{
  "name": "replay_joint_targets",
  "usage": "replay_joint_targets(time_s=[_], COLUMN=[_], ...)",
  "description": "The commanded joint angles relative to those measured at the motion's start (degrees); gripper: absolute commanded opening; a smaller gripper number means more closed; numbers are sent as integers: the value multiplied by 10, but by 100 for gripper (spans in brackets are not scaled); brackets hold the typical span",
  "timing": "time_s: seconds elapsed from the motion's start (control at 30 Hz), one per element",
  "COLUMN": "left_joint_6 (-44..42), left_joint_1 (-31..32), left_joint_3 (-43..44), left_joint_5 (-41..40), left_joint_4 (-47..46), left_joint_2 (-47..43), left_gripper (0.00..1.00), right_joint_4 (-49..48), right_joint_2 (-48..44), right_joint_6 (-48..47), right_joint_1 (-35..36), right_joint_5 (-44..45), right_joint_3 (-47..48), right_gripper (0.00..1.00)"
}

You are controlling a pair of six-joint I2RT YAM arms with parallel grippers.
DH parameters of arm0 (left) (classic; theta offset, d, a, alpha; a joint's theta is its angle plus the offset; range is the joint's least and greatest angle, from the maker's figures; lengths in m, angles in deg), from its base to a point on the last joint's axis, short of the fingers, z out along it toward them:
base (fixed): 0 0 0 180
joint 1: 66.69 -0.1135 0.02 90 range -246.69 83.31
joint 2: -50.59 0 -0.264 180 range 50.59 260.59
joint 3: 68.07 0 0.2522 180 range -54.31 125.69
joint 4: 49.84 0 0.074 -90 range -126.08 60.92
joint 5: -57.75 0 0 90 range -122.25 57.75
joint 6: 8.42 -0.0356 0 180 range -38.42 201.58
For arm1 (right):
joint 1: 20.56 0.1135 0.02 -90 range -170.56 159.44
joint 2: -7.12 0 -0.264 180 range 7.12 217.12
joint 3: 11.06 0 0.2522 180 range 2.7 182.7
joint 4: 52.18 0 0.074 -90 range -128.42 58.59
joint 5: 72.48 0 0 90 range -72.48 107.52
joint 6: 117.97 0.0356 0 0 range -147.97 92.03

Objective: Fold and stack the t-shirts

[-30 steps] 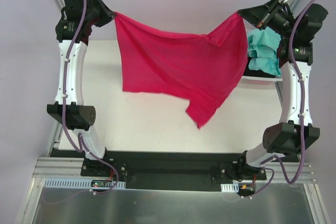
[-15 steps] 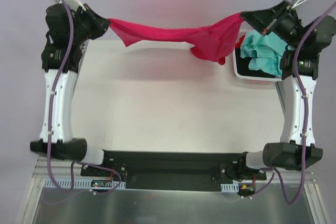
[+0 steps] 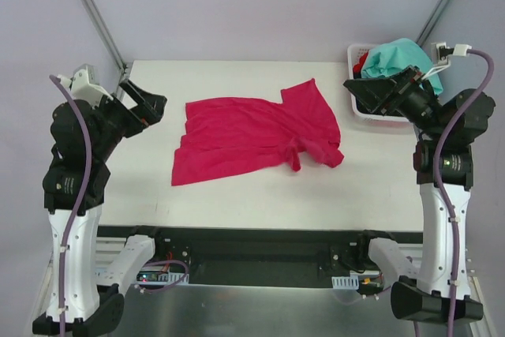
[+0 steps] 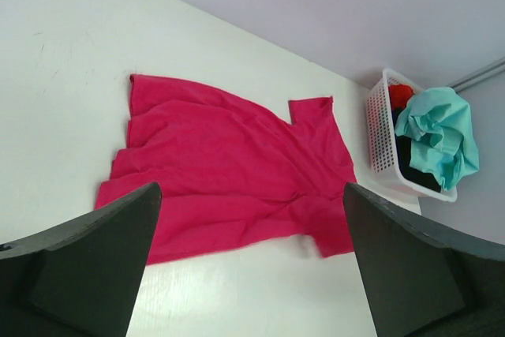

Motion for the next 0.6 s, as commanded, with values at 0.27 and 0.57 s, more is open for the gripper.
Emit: replay_joint_targets(time_s=[0.27,0.57], left_joint_6=[-27,14], left_joint_1=[0,1], left_joint_3=[216,-23], left_joint_5=[24,90], left_joint_4=[22,-76], left_joint_2=[190,166], left_gripper=[99,99], right_joint_4=[53,91], right_joint_2=[94,96], right_joint_6=[-53,-85], right_joint_1=[21,111], right_joint_5=[25,43], right_joint_3=[125,8], right_gripper=[96,96])
